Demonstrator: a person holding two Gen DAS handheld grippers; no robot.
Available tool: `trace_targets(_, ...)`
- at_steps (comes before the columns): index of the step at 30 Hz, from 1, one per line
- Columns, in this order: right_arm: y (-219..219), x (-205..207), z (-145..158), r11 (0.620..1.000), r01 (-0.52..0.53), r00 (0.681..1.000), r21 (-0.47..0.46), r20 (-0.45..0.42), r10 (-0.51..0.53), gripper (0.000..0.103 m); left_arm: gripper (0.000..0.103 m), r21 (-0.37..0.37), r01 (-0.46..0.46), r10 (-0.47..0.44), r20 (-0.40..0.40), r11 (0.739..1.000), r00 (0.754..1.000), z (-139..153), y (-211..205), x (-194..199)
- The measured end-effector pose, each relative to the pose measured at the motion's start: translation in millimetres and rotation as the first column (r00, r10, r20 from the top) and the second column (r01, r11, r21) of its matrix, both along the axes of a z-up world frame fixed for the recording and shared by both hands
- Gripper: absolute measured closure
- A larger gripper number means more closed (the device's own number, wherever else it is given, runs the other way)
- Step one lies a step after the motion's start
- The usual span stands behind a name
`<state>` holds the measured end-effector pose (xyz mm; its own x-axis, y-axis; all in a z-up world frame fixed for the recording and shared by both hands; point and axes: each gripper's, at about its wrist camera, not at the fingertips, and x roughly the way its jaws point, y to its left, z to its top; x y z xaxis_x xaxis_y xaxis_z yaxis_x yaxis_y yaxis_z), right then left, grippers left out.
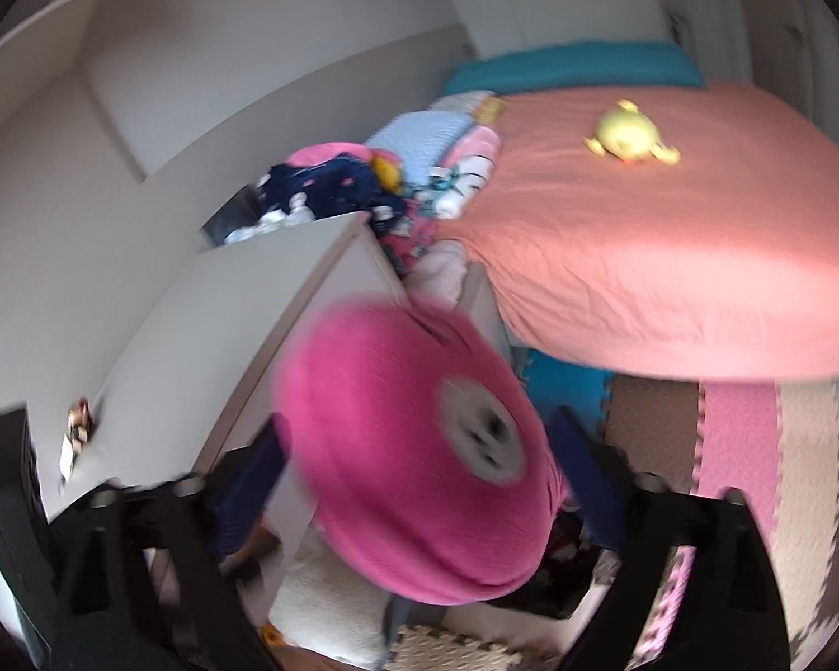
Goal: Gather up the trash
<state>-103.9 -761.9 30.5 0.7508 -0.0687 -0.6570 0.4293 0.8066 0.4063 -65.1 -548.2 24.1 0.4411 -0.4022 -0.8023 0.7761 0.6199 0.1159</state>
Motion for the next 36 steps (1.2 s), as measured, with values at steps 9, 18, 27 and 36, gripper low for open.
trace_targets(9, -25, -24, -4, 0.988, 0.157, 0.987, 0.003, 0.022, -0.157, 0.002, 0.006, 0.037, -0.034, 0.033, 0.033, 0.999, 0.999, -6, 1, 2)
trace_targets(18, -12, -17, 3, 0.991, 0.131, 0.991, -0.023, 0.019, -0.130, 0.002, 0.006, 0.024, -0.036, 0.035, 0.032, 0.999, 0.999, -2, 6, 5)
trace_targets(27, 8, -3, 13, 0.994, 0.094, 0.996, -0.059, 0.015, -0.093, 0.002, 0.006, -0.013, -0.065, 0.065, 0.020, 0.998, 0.998, 7, 27, 20)
trace_targets(36, 52, 25, 25, 0.997, 0.001, 1.000, -0.075, 0.024, 0.001, 0.002, 0.006, -0.047, -0.123, 0.123, 0.010, 0.991, 0.992, 16, 67, 43)
